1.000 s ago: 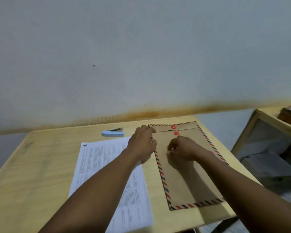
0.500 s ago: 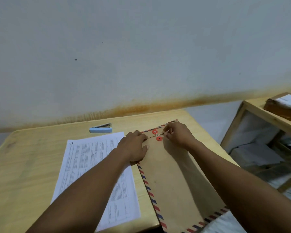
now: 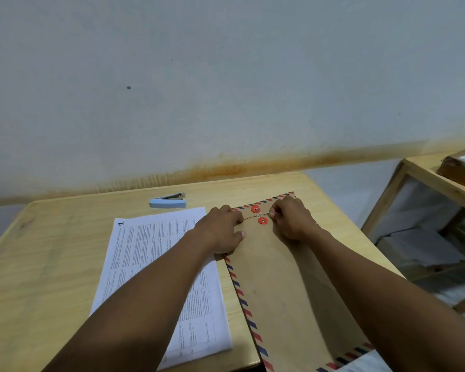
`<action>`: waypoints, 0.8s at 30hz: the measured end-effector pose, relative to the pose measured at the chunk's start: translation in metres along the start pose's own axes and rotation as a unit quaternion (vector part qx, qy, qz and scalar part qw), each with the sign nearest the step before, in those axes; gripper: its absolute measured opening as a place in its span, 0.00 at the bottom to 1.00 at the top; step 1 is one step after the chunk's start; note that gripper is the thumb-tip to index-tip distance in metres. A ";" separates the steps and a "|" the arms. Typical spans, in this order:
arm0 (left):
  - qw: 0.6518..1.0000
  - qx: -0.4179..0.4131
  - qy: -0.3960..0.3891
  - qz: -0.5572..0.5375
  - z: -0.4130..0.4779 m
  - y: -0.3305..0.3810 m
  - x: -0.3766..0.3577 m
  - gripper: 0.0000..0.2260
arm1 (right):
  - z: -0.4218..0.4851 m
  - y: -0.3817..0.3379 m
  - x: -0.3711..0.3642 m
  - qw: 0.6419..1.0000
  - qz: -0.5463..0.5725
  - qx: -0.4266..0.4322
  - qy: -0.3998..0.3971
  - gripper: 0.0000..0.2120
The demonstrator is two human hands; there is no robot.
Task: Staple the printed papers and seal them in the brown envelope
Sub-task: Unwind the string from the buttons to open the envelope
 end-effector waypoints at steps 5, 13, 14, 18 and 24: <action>1.000 0.002 -0.011 0.002 0.000 0.002 0.000 0.24 | 0.003 0.002 0.006 0.997 0.074 0.001 0.015 0.10; 1.000 -0.002 -0.030 -0.001 0.004 -0.002 -0.002 0.24 | 0.009 -0.013 -0.016 0.997 -0.049 0.026 -0.044 0.18; 0.999 -0.001 -0.033 -0.002 0.004 -0.003 -0.002 0.25 | 0.010 -0.013 -0.015 0.998 -0.048 0.029 -0.040 0.18; 0.999 -0.002 -0.040 -0.001 0.007 -0.004 -0.001 0.25 | 0.010 -0.013 -0.006 0.999 0.009 0.046 -0.023 0.12; 0.999 -0.001 -0.041 -0.004 0.006 -0.004 0.000 0.25 | 0.013 -0.016 0.004 0.998 0.060 0.036 -0.001 0.08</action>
Point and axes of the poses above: each hand's wrist, its own z-axis towards the middle knuckle, its own x-axis out of the back of the hand, y = z × x, the point moved 10 cm from there along z, towards the middle knuckle, and after that the axes turned 3 degrees about -x, right-handed, at the moved point
